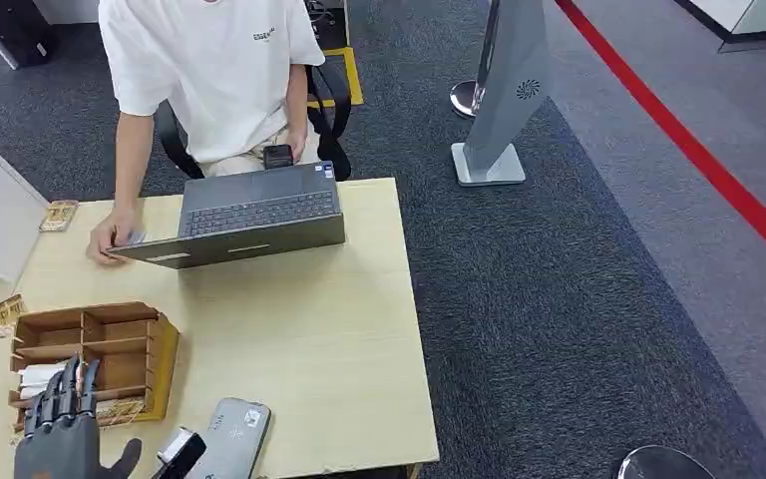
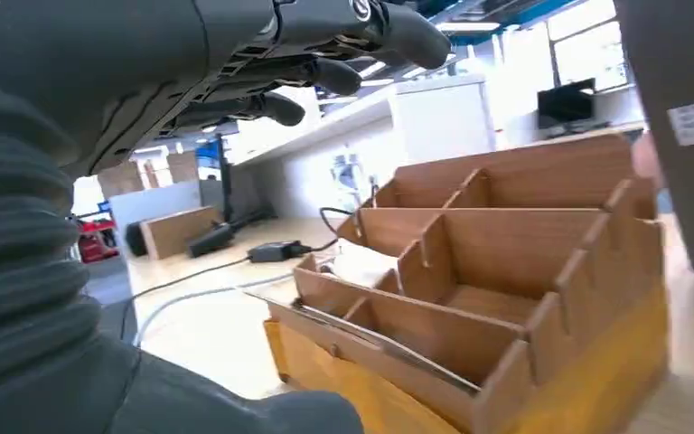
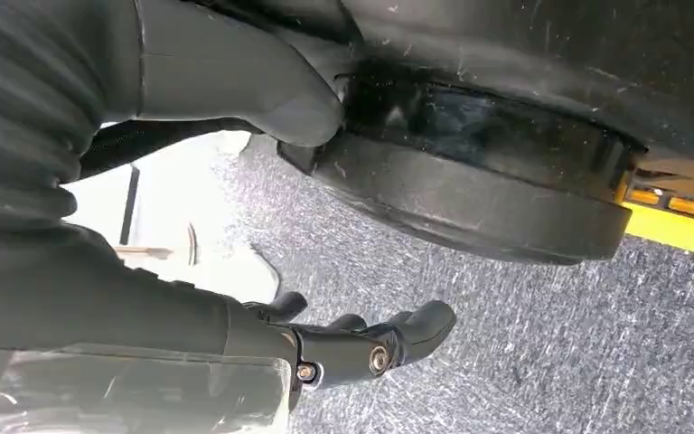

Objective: Pass the card to the sensor for recognition and then transmit it.

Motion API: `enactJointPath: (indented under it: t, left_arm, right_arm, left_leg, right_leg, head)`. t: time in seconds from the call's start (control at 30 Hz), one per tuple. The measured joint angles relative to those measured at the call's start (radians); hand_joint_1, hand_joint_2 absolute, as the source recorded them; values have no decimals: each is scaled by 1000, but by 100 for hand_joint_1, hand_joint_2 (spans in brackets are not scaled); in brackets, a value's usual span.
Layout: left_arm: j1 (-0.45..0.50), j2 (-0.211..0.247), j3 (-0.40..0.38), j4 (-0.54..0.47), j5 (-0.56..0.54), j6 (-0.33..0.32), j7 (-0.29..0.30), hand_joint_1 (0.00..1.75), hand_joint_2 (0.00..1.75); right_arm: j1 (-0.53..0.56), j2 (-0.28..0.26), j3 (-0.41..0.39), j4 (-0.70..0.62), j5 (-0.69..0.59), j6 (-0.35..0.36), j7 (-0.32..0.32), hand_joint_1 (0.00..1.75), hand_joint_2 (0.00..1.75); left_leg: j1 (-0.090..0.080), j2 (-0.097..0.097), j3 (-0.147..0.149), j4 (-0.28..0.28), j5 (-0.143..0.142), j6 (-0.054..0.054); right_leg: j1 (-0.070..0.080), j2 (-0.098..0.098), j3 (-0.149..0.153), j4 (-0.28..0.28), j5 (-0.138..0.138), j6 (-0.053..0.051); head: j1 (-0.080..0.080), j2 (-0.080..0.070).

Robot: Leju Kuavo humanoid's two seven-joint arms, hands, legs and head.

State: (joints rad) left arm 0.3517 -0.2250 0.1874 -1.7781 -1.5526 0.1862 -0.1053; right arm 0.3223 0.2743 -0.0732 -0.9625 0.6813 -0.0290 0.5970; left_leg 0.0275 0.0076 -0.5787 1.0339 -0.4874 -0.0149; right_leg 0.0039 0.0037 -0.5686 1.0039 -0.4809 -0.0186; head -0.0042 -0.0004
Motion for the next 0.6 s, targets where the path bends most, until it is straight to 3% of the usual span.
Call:
enactJointPath:
  t: [0.2,0.6]
  left_arm:
    - [-8,-29,55,0,0,-3,-9,0,175]
    - [-13,-51,90,0,0,-21,-14,0,175]
  right_arm:
    - [2,0,0,-5,0,0,3,0,175]
    - [3,0,0,-9,0,1,3,0,175]
  left_leg:
    - [0,0,0,0,0,0]
    - [0,0,0,0,0,0]
  right_leg:
    - [0,0,0,0,0,0]
    - [0,0,0,0,0,0]
  head:
    - [0,0]
    - [0,0]
